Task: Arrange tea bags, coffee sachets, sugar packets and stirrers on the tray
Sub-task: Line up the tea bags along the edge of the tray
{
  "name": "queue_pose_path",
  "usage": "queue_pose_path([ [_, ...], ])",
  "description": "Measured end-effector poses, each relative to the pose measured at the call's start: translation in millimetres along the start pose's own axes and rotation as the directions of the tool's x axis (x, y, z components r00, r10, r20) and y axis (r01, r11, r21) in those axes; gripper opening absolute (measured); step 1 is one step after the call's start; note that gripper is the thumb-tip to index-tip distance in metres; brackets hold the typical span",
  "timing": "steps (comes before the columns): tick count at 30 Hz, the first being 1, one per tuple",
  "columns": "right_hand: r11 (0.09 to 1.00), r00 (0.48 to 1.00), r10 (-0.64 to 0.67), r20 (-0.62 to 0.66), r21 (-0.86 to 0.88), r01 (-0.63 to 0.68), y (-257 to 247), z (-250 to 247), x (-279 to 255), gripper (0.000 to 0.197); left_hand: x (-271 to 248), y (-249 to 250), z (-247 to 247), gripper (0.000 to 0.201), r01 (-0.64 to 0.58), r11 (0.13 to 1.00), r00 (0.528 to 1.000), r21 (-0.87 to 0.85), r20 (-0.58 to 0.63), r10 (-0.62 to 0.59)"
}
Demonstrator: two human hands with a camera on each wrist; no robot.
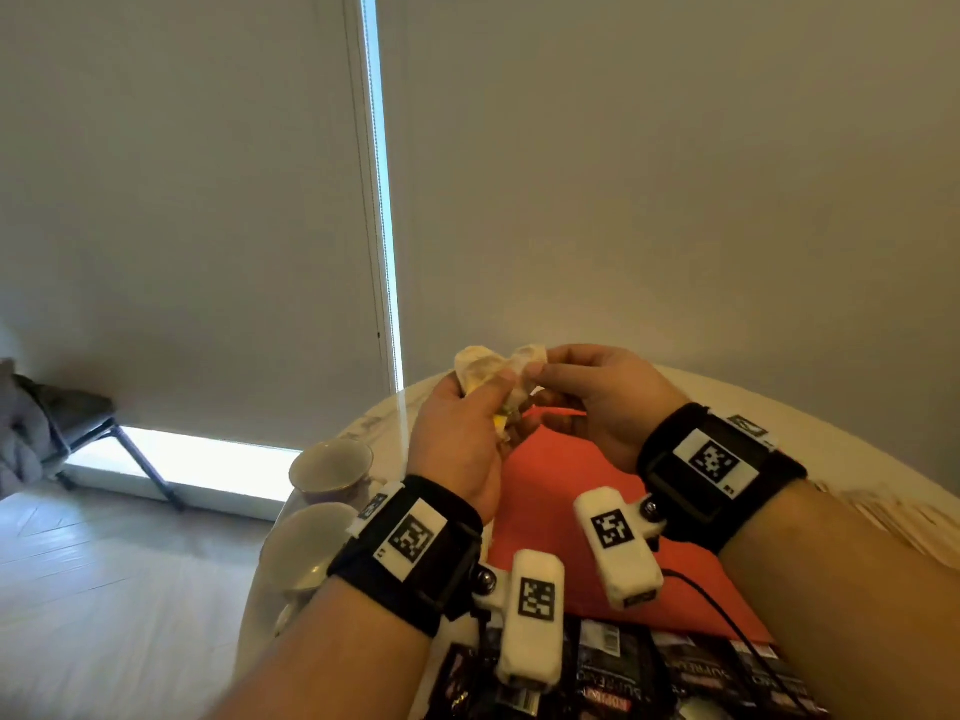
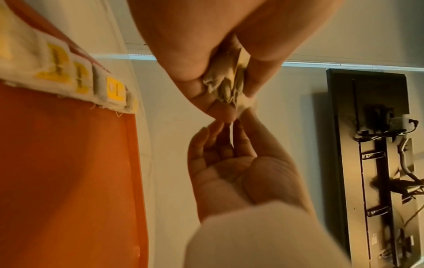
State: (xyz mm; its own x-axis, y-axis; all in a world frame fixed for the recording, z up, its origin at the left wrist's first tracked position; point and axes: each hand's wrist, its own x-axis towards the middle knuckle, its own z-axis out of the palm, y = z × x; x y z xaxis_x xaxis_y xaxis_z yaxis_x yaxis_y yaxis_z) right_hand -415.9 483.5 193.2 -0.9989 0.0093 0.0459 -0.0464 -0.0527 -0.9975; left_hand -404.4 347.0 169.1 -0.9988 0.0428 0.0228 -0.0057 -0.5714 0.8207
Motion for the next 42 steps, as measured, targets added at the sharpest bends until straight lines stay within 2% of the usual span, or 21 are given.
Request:
queue_pose_path([
  [5,0.977,0.979,-0.187,-0.087,0.088,0.194,-24,-3,-20,0.005,-9,17,-18,0.012,0.007,0.999,0.998,0.048,-0.063,-0.004],
  [9,0.966,0.965,-0.259,-0.026,-0.015,0.259,-38,1,-33,0.001,-13,41,-35,0.009,-0.048,0.984,0.994,0.17,-0.092,0.064],
  [12,0.958,0.961,-0.274,0.025,-0.075,0.275,-43,10,-37,0.013,-19,61,-36,0.005,-0.13,0.943,0.989,0.307,-0.029,0.145],
  [14,0.942,0.953,-0.296,0.057,-0.145,0.302,-44,18,-39,0.016,-23,73,-34,0.015,-0.18,0.889,0.983,0.422,0.046,0.177],
  [17,0.921,0.945,-0.315,0.084,-0.212,0.326,-45,28,-42,0.013,-27,84,-32,0.036,-0.234,0.794,0.97,0.561,0.185,0.155],
  [18,0.914,0.943,-0.321,0.084,-0.233,0.331,-46,30,-43,0.013,-28,85,-32,0.039,-0.241,0.763,0.967,0.6,0.212,0.139],
  [20,0.915,0.945,-0.317,0.084,-0.235,0.328,-48,33,-45,0.015,-26,86,-32,0.03,-0.237,0.731,0.969,0.639,0.209,0.132],
  [22,0.926,0.953,-0.288,0.092,-0.229,0.301,-48,35,-45,0.021,-22,89,-32,0.02,-0.21,0.747,0.977,0.631,0.165,0.135],
  [26,0.95,0.974,-0.207,0.093,-0.22,0.223,-40,33,-38,0.032,-12,90,-36,0.019,-0.142,0.776,0.99,0.614,0.101,0.101],
  [29,0.98,0.993,-0.12,0.017,-0.16,0.121,-25,32,-23,0.034,-3,90,-37,0.018,-0.066,0.805,0.998,0.59,0.045,0.049],
  [33,0.991,0.986,0.103,-0.131,-0.066,-0.113,12,27,2,0.029,12,97,-42,0.018,0.061,0.9,0.997,0.432,-0.075,-0.032],
  [36,0.965,0.963,0.202,-0.178,-0.13,-0.227,43,21,17,0.03,22,99,-48,0.024,0.08,0.93,0.993,0.358,-0.106,-0.044],
  [39,0.934,0.951,0.252,-0.181,-0.21,-0.288,64,20,28,0.03,29,99,-52,0.01,0.091,0.929,0.993,0.358,-0.102,-0.058],
  [42,0.92,0.948,0.27,-0.166,-0.247,-0.305,74,24,35,0.03,34,97,-54,0.008,0.096,0.924,0.993,0.369,-0.096,-0.065],
])
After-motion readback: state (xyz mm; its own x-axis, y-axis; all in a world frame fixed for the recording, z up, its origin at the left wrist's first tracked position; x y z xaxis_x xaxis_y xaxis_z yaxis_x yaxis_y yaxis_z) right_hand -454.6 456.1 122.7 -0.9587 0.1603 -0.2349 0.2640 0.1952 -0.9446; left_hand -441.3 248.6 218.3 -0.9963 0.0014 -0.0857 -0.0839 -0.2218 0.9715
